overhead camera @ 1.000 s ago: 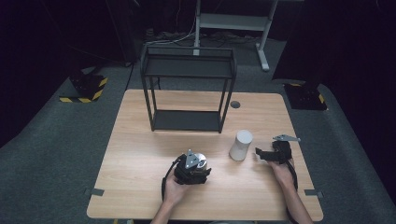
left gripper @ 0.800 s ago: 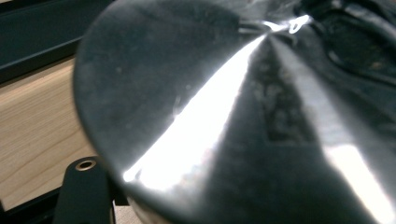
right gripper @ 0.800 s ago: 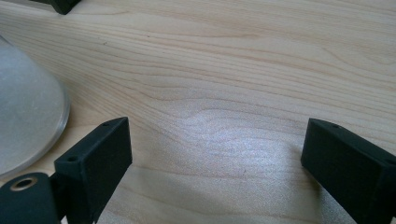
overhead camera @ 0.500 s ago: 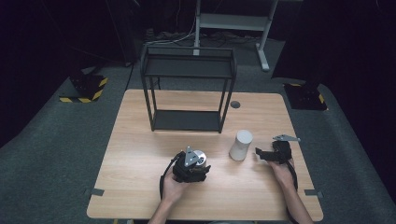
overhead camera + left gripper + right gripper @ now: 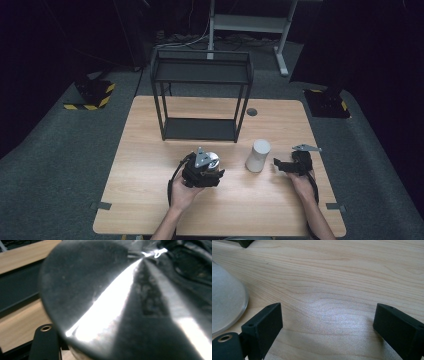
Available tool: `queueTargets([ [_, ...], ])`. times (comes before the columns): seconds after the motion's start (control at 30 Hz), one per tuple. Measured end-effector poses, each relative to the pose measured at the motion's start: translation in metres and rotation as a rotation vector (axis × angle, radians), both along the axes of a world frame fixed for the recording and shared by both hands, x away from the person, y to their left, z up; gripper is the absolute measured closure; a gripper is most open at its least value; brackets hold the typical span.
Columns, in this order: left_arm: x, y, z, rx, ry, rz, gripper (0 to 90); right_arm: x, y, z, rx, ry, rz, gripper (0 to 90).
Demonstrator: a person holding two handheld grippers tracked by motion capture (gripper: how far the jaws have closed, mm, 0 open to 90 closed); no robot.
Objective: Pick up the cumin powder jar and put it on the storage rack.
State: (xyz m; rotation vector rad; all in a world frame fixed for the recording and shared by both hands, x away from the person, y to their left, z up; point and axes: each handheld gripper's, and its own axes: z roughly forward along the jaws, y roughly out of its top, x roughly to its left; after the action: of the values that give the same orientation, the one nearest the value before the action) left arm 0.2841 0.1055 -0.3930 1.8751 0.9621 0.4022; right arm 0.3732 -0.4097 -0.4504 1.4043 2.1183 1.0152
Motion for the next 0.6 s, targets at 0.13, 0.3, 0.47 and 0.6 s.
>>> queueTargets([
  [0.13, 0.012, 0.008, 0.025, 0.091, 0.008, -0.064, 30.5, 0.000, 0.000, 0.000, 0.000, 0.000, 0.000, 8.7],
  [0.3, 0.016, 0.004, 0.040, 0.086, 0.008, -0.044, 30.5, 0.000, -0.001, 0.000, 0.001, -0.002, 0.000, 9.1],
  [0.47, 0.022, 0.004, 0.058, 0.083, -0.001, -0.046, 30.5, 0.000, -0.001, 0.000, 0.003, -0.002, -0.005, 9.4],
  [0.6, 0.023, 0.005, 0.065, -0.023, -0.011, -0.005, 30.5, -0.001, -0.001, 0.000, 0.005, -0.002, -0.007, 9.6],
])
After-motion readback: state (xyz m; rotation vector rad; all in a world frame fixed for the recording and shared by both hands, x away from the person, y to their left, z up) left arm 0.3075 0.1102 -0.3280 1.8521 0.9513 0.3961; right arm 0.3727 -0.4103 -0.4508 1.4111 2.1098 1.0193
